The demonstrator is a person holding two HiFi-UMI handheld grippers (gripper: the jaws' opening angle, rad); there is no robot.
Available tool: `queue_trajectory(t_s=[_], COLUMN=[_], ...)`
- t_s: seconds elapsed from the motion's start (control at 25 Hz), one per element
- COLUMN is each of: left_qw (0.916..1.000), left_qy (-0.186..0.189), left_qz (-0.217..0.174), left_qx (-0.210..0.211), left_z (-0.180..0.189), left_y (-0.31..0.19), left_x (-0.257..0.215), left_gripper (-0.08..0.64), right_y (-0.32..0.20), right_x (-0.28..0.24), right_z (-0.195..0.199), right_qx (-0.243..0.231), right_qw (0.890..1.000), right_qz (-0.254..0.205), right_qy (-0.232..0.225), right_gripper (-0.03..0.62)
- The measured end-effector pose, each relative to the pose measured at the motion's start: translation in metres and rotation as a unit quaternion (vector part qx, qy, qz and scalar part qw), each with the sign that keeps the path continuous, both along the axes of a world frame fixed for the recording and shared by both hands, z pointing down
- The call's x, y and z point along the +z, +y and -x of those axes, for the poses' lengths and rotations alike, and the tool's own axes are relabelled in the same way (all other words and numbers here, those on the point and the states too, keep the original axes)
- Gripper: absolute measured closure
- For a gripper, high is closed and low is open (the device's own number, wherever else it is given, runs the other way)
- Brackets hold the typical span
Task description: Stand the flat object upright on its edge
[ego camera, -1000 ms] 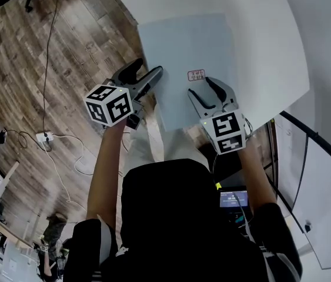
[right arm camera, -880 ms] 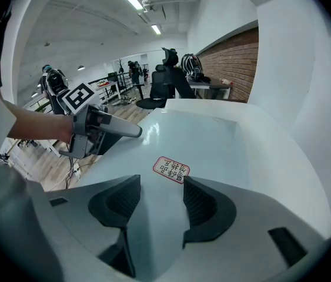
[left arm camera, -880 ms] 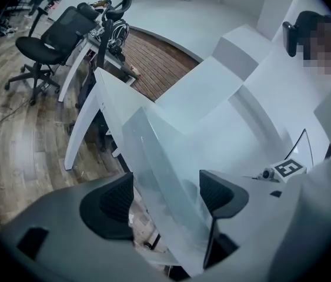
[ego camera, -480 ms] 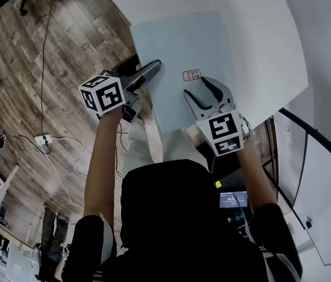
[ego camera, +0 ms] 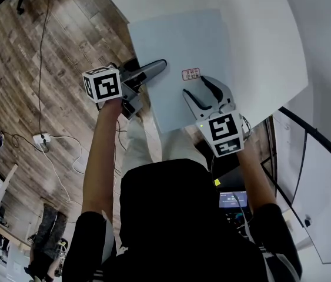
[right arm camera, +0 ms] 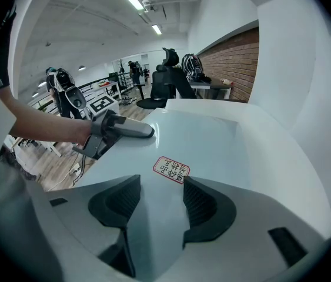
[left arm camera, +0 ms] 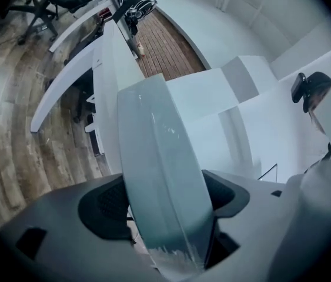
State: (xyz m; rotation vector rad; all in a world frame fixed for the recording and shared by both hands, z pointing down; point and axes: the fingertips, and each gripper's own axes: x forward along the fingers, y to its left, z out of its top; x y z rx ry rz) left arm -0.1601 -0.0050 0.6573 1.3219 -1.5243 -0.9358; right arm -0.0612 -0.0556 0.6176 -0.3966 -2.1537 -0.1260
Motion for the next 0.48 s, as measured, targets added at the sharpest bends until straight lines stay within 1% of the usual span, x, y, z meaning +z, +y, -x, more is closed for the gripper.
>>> queue_trajectory(t_s=[0.08, 0.2, 0.48], left_qw=[1.0000, 1.0000, 0.9997], left_qy=[0.003, 0.005, 0.005], left_qz=[-0.005, -0.005, 0.021], left_qx=[0.005, 0.003, 0.014], left_z=[-0.0002, -0.0025, -0.0065], left_y=[-0.0025, -0.0014, 0.0004], left_x=[-0.0014, -0.0017, 0.0008], left_gripper=[0.198, 0.199, 0.202], right_y=[-0.0003, 0.0000, 0.0013], right_x=[-0.0011, -0.0009, 0.0005], right_z=[0.0012, -0.0017, -0.0047], right_qx=[0.000, 0.000, 0.001], right_qw=[1.000, 1.000, 1.000], right_qz=[0.000, -0.001, -0.001], right_qy=[0.000, -0.002, -0.001], right_gripper=[0.339, 0.340, 0.339])
